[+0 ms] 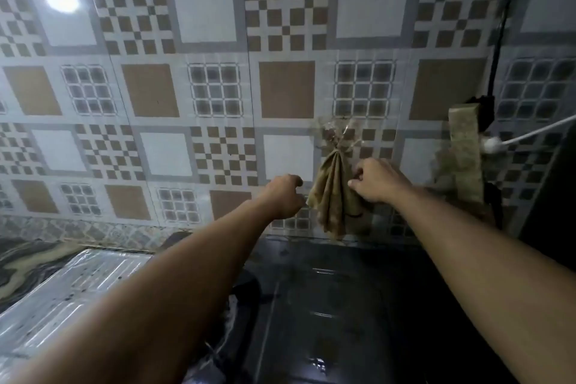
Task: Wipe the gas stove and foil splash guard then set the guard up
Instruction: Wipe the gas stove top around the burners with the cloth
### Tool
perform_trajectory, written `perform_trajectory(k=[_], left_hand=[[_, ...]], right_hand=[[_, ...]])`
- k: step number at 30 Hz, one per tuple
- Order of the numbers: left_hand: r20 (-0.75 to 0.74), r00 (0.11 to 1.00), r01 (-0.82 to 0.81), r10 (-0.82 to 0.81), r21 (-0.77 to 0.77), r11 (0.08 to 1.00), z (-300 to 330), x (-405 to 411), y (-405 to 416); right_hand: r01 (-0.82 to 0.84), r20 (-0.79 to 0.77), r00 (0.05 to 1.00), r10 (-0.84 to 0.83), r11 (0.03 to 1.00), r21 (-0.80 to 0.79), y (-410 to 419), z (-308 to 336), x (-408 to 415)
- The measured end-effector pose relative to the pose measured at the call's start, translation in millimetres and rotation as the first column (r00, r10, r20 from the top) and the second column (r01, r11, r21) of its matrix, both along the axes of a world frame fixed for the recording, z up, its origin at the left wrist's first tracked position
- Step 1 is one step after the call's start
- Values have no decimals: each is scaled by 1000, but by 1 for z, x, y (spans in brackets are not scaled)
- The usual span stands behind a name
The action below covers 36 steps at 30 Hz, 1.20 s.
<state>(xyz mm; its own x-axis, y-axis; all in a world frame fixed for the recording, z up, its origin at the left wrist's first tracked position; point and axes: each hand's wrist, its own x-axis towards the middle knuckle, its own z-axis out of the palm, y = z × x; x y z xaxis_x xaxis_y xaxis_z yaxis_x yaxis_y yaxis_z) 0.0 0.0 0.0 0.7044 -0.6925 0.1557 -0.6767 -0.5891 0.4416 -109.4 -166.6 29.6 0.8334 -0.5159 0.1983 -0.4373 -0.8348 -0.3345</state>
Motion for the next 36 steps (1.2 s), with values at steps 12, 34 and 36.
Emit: perform_trajectory(k=[12, 34, 36], left_hand=[[-322, 947, -76, -1, -228, 971, -22, 19, -52], [-448, 892, -367, 54, -651, 665, 104, -12, 102], [-446, 894, -348, 27, -656, 669, 111, -19, 114]], right_hand=[[35, 183, 981, -68, 984, 174, -23, -29, 28], [-346, 321, 929, 182, 732, 587, 49, 46, -34], [-346, 321, 929, 184, 738, 579, 58, 48, -34]])
